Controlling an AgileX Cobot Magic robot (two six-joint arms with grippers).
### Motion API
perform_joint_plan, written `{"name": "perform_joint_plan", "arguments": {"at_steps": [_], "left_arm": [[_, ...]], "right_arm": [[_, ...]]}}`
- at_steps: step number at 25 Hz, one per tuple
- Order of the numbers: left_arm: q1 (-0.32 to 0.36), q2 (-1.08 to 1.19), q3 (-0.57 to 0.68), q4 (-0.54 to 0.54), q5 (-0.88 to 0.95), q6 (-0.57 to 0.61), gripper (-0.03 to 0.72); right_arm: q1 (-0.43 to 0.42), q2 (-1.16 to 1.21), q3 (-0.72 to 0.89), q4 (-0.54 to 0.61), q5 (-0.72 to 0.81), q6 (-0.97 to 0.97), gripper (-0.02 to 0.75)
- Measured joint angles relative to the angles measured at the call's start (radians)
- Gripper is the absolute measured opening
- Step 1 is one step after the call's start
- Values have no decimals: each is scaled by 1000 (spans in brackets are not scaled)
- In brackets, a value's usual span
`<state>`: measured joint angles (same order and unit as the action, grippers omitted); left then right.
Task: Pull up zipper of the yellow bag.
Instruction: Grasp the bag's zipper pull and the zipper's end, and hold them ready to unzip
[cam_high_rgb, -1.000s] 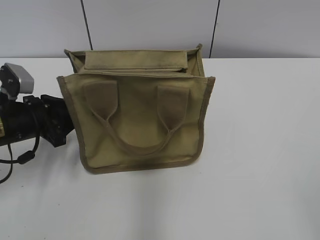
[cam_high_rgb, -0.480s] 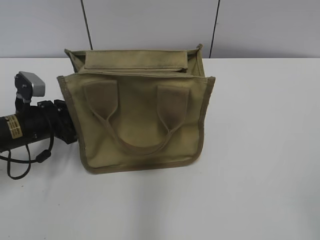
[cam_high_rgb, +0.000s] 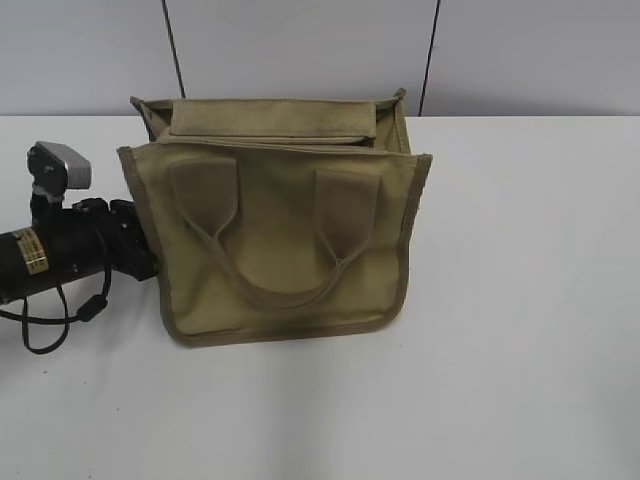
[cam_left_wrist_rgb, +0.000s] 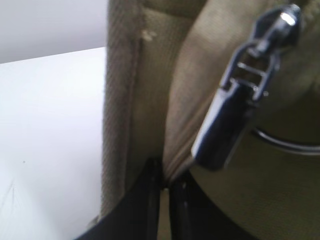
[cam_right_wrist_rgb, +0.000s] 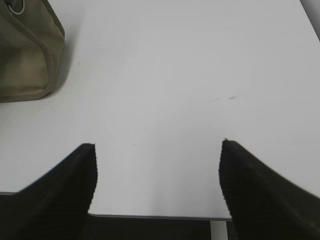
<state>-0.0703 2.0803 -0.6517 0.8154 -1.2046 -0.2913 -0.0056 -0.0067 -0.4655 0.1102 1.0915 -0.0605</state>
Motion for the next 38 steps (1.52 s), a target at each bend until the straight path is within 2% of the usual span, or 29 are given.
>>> {"name": "perform_joint_plan", "arguments": {"at_steps": [7, 14, 17, 24, 32, 34, 38], "left_arm": [[0, -165, 60, -76, 40, -9, 8], [0, -497, 66, -36, 436, -144, 8], [0, -626, 66, 58, 552, -228, 8], [0, -769, 59, 242, 658, -446, 8], [0, -778, -96, 529, 702, -748, 8], [0, -771, -127, 583, 703, -797, 8], [-1, -756, -136, 613, 684, -829, 8]], "right_arm": [[0, 0, 0, 0, 0, 0, 582], [0, 0, 0, 0, 0, 0, 582], [0, 0, 0, 0, 0, 0, 582], [0, 0, 0, 0, 0, 0, 582], [0, 0, -1, 10, -7, 38, 582], [0, 24, -19, 40, -45, 45, 582], [0, 175, -58, 138, -227, 36, 582]]}}
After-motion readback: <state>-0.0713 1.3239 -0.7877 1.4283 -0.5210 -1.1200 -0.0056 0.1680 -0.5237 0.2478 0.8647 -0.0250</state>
